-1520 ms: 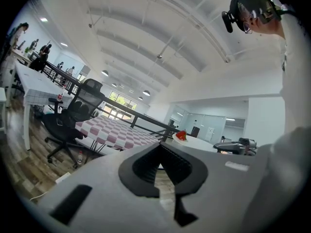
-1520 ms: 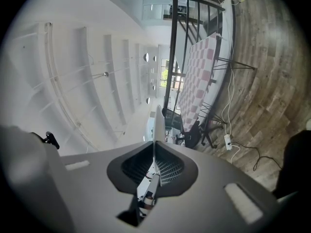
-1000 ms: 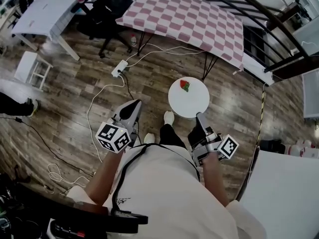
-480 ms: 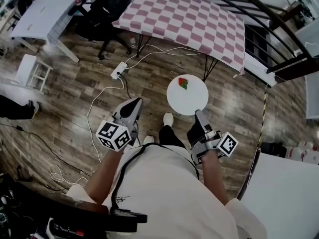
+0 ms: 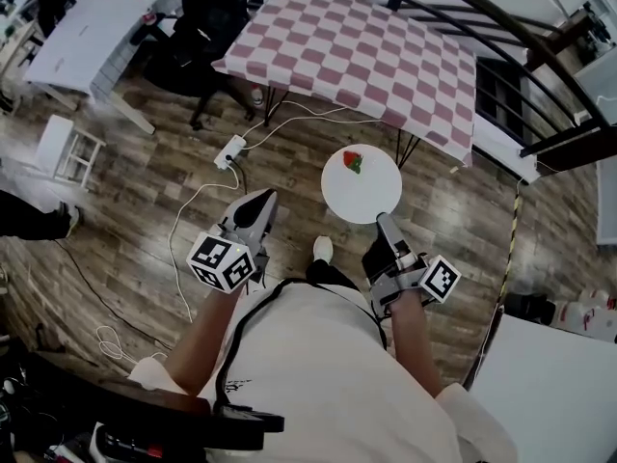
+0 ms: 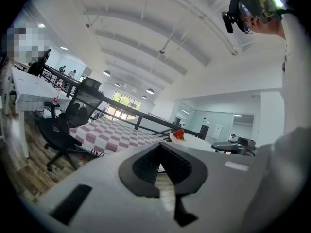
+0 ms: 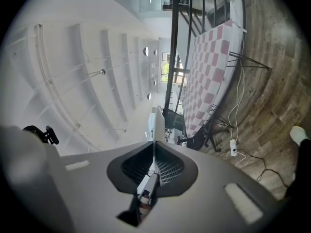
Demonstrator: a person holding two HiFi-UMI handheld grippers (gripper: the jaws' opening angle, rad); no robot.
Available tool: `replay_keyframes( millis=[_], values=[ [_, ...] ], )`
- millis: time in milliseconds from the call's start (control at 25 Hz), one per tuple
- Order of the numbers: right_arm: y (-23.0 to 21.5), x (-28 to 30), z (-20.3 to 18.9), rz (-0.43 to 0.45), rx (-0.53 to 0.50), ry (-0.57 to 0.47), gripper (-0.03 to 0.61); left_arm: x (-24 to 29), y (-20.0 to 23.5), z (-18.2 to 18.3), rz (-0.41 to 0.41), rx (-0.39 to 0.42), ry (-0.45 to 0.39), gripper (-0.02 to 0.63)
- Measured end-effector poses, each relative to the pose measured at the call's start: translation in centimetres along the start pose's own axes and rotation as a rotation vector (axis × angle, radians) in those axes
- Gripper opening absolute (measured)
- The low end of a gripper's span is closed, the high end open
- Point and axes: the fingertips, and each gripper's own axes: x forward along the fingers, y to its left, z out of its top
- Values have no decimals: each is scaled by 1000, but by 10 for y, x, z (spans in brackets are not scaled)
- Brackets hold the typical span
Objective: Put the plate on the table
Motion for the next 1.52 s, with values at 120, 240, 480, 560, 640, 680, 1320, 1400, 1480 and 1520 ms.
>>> replay_keyframes(
  millis=[120, 240, 480, 560, 640, 680, 1320, 1400, 1480, 1520],
  values=[
    [0, 11, 22, 4, 4, 10, 23, 20, 1, 8, 14, 6, -1, 6],
    [-2, 22, 44, 7, 5, 34, 21, 41, 1, 16, 34, 11, -10, 6],
    [-9, 38, 83, 18, -1, 72, 23, 78, -3, 19, 61, 15, -12, 6],
    [-12, 45, 96, 21, -4, 84, 21, 91, -4, 23, 69, 20, -19, 6],
    [-15, 50, 108, 22, -5, 95, 21, 103, -5, 26, 78, 20, -25, 6],
    [-17, 51, 114, 19, -6, 100, 23, 109, -6, 27, 81, 20, -27, 6],
    [-45, 57, 189, -11, 22, 110, 20, 181, -16, 22, 111, 14, 4, 6],
    [-47, 57, 192, -13, 27, 111, 20, 183, -16, 22, 118, 16, 9, 6],
    [-49, 60, 197, -12, 28, 112, 20, 186, -13, 23, 126, 19, 11, 6],
    [-50, 61, 198, -12, 27, 111, 20, 187, -12, 23, 129, 20, 12, 6]
  ],
)
